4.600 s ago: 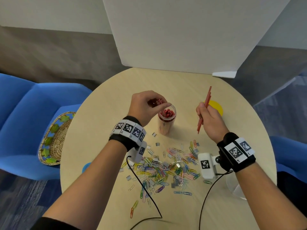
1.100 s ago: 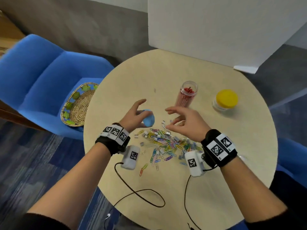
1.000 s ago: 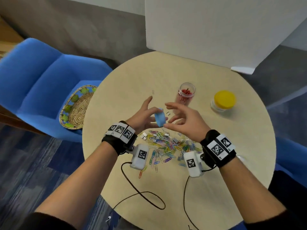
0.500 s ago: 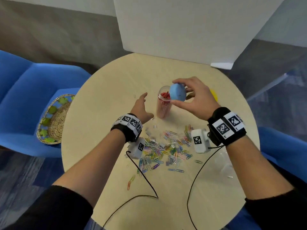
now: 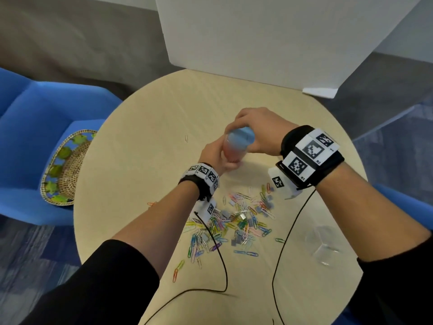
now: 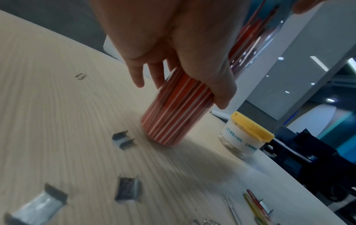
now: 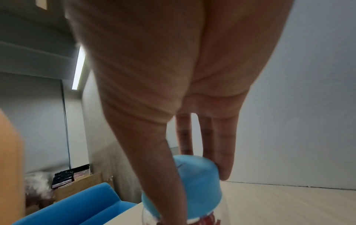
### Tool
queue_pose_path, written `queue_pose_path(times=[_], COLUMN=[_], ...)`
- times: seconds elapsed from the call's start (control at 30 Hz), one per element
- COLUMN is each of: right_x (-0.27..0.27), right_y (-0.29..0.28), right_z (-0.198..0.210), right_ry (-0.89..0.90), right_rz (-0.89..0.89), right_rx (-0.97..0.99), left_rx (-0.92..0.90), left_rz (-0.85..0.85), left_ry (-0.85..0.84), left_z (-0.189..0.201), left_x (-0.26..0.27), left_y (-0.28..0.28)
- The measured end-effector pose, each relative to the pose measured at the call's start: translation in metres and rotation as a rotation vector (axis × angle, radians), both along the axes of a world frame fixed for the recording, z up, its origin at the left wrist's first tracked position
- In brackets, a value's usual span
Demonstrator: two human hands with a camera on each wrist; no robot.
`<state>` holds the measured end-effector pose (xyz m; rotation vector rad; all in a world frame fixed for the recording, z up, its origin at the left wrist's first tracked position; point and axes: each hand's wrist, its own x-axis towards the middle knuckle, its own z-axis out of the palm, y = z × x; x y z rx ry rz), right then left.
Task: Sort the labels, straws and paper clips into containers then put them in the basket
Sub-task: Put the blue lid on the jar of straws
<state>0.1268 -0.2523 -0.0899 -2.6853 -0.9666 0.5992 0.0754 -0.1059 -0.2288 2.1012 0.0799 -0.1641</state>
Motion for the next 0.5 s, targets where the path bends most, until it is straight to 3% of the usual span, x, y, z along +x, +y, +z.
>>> queue_pose_path(times=[0.1,0.27,0.4,0.5], right_x=[0.001,0.003,-0.003,-0.009], right_y=[-0.011,-0.03,-0.024,-0.032], right_z=[0.005,0.018,0.014,0.018], right_ry=[-0.005,0.059,0.021,0.024], right_rz=[0.01,-0.303,-0.495,-0.44], right_rx=[0.04,0.119,-0.061,0.006], left_rx=[0.022,0.115,0.23,0.295], left_rz=[-0.011,-0.061,-0.162,-0.19], left_ry=[-0.062,-0.228,-0.201,-0.167], left_z=[0.004,0.027,0.045,0.053], left_x=[0.003,0.004,0.004,0.001], left_y=[0.005,0.015,0.017,0.022])
